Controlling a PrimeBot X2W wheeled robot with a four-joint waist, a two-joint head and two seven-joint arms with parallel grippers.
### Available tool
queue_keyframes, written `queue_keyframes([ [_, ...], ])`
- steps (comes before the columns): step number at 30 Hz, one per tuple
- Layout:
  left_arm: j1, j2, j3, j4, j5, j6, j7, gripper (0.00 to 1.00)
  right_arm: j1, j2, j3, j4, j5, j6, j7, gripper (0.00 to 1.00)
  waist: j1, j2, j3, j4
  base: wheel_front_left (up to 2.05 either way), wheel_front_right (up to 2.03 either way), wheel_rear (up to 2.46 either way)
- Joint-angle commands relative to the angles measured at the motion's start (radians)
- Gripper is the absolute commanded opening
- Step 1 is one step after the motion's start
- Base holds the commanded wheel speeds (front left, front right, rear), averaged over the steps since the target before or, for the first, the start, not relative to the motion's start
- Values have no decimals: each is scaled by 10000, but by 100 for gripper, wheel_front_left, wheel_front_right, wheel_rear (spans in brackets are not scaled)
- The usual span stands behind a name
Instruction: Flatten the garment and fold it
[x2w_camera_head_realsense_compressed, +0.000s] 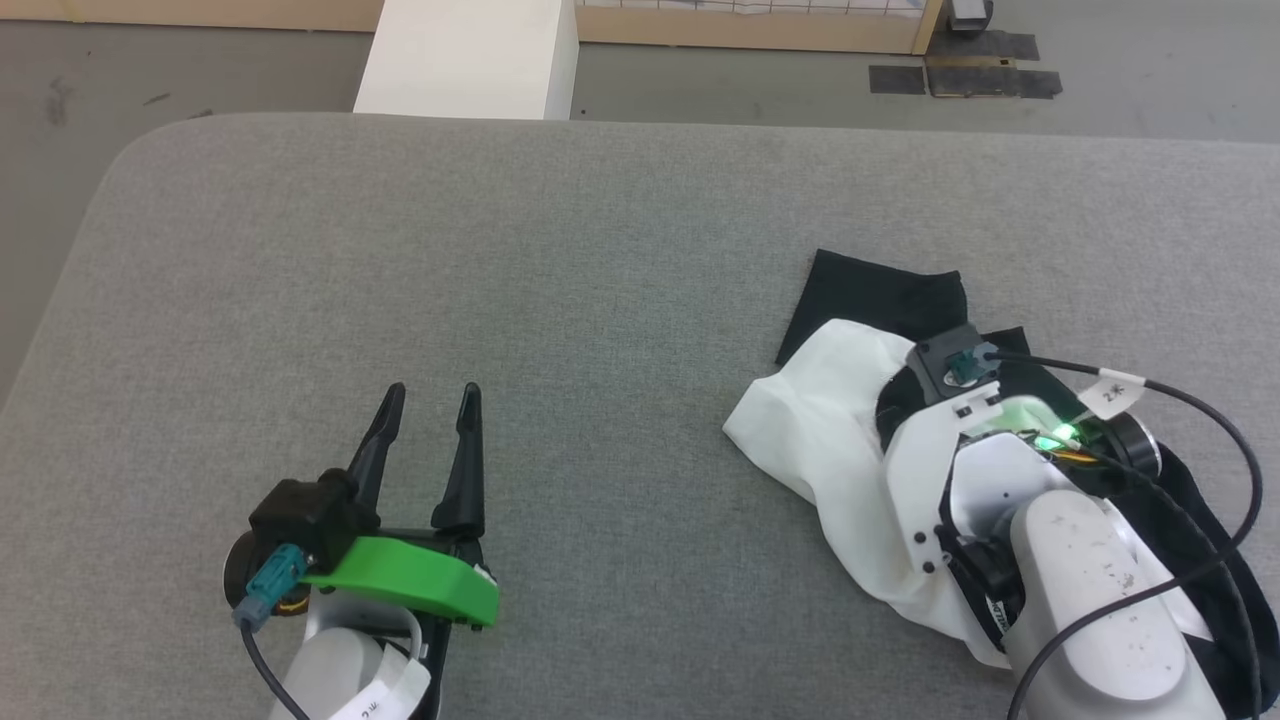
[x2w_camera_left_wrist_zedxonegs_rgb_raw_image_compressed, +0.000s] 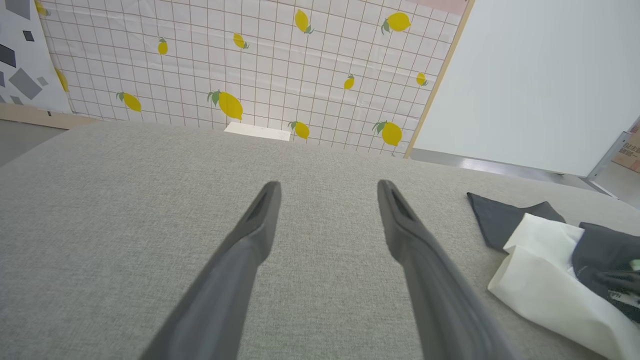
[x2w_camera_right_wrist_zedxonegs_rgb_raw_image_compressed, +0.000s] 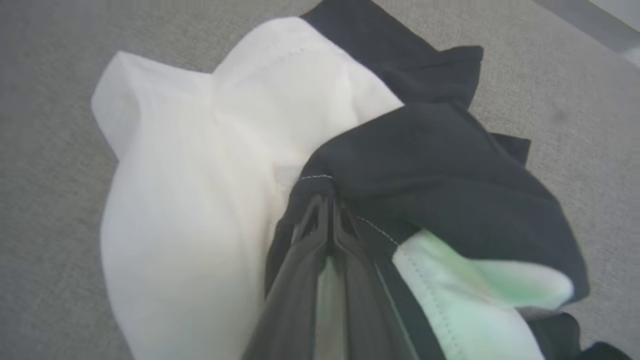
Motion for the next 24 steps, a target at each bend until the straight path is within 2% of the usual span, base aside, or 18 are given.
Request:
queue_keyframes([
  [1,-128,-27,-16,41,-37,56,-45,100,-36,-11,-67,-113,39,-17,-178,0,0,81,-58,-3,0,0,0],
  [6,-84,-27,-52,121,-1,48,-45,100,-31,-11,404,-1056,849,-17,-1259,0,0,81,-264,-9,0,0,0],
  [12,-26,-27,-65,224,54,20,-45,100,236,-11,3148,-2643,2119,-17,-1743,0,0,81,-551,22,0,0,0],
  [14,5,-27,-74,246,69,10,-45,100,476,-11,4152,-2832,2391,-17,-1505,0,0,81,-617,40,0,0,0],
  [15,58,-28,-82,263,75,-3,-45,100,868,-68,5300,-2561,2588,-17,-948,0,0,81,-676,63,0,0,0],
  [16,70,-28,-89,269,74,-6,-45,100,977,-131,5514,-2425,2649,-17,-777,0,0,81,-687,72,0,0,0],
  [17,81,-28,-94,278,73,-9,-45,100,1108,-220,5748,-2265,2768,-17,-581,10,0,81,-700,81,0,0,0],
  [18,93,-28,-94,286,74,-12,-45,100,1182,-305,5903,-2182,2848,-17,-481,40,0,81,-716,82,0,0,0],
  [19,114,-28,-88,297,78,-16,-45,100,1267,-392,6008,-2129,2958,-17,-415,100,0,81,-738,75,0,0,0],
  [22,189,-28,-51,312,119,-24,-45,100,1509,-414,5628,-2307,3220,-17,-686,100,0,81,-790,1,0,0,0],
  [24,235,-28,-41,313,160,-30,-45,100,1650,-337,4942,-2727,3330,-17,-1329,100,0,81,-839,-95,0,0,0],
])
